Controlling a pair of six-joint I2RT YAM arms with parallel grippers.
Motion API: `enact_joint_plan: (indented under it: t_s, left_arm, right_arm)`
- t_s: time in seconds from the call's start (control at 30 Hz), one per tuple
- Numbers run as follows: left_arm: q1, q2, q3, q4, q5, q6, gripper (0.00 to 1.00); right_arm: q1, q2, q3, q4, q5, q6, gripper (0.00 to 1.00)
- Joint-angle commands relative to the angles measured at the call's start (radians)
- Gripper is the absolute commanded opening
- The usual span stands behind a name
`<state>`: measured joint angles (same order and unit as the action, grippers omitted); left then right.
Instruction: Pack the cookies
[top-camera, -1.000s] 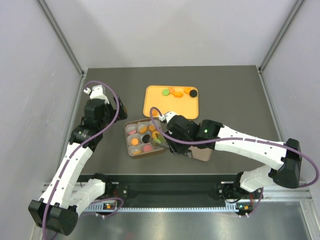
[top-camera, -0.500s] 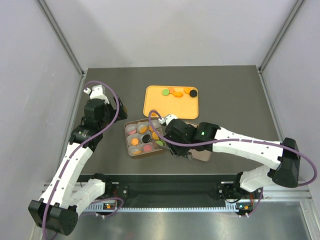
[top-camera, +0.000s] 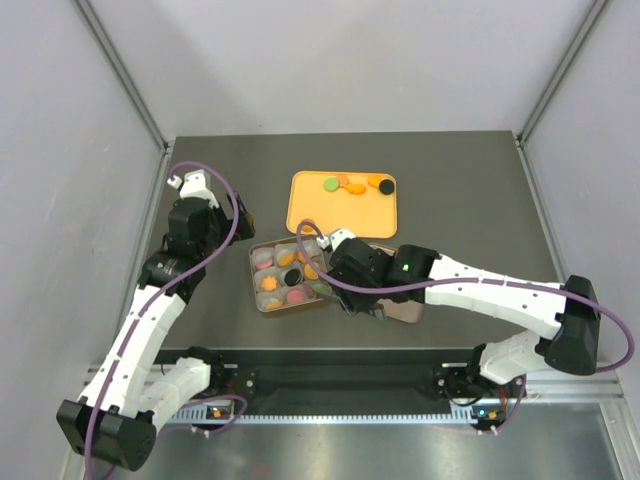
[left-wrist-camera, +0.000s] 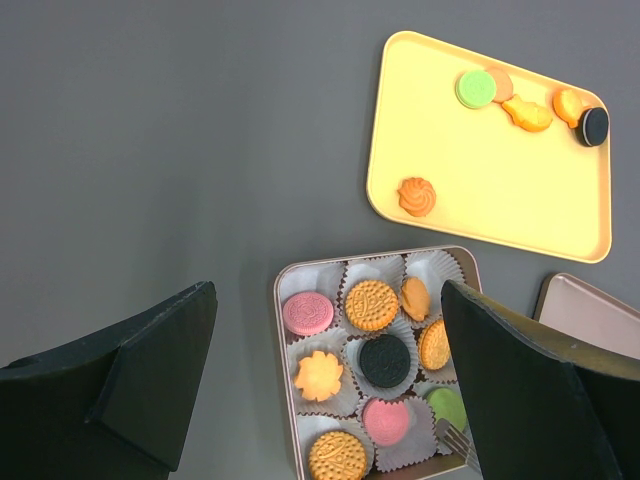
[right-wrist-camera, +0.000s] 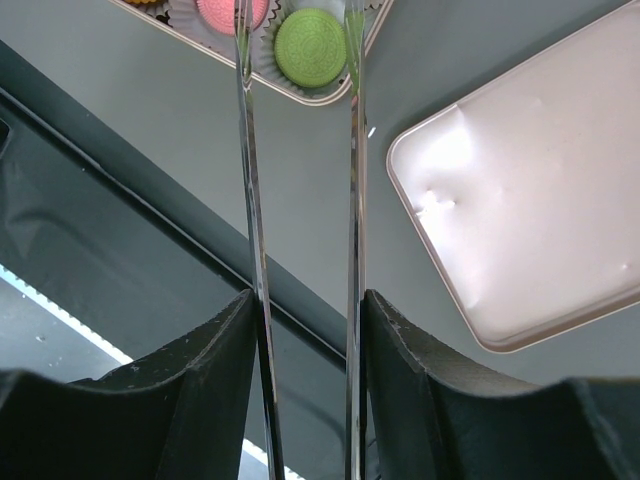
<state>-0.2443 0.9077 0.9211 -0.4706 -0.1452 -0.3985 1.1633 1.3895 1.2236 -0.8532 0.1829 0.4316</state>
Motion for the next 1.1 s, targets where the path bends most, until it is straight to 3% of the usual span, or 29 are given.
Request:
enact_joint_plan:
  t_s: [0.0,0.27,0.47,0.67,0.8,1.0,1.07]
  left_arm:
    - [0.005,-0.018,-0.011,0.05,0.009,-0.01,0.99]
    - [0.005,-0.015,-0.011,0.05,0.009,-0.01,0.99]
    - [0.005,-0.013,-0.011,0.052,0.015,-0.01,0.99]
    - [0.005,-0.001,-0.011,0.056,0.025,-0.013,0.99]
    - [0.005,0.002,-0.011,0.059,0.036,-0.016,0.99]
    - [0.005,0.007,-0.016,0.064,0.056,-0.019,0.99]
    - [0.005,0.011,-0.016,0.067,0.068,-0.02,0.99]
  right_arm:
    - [0.018,-0.006,0.013,0.042,0.029,0.01,0.45]
    - [0.012,-0.035,0.066,0.011,0.038,-0.008,0.46]
    - [-0.077,-0.105,0.12,-0.026,0.03,-0.054,0.47]
    - [-0.348,-0.145,0.134,-0.007,-0.008,-0.139,0.48]
    - [-0.632,-0.133,0.081,0.094,-0.052,-0.177,0.48]
    - [-0.957,0.006,-0.009,0.302,-0.108,-0.169,0.46]
    - [-1.011,0.087,-0.015,0.348,-0.106,-0.156,0.45]
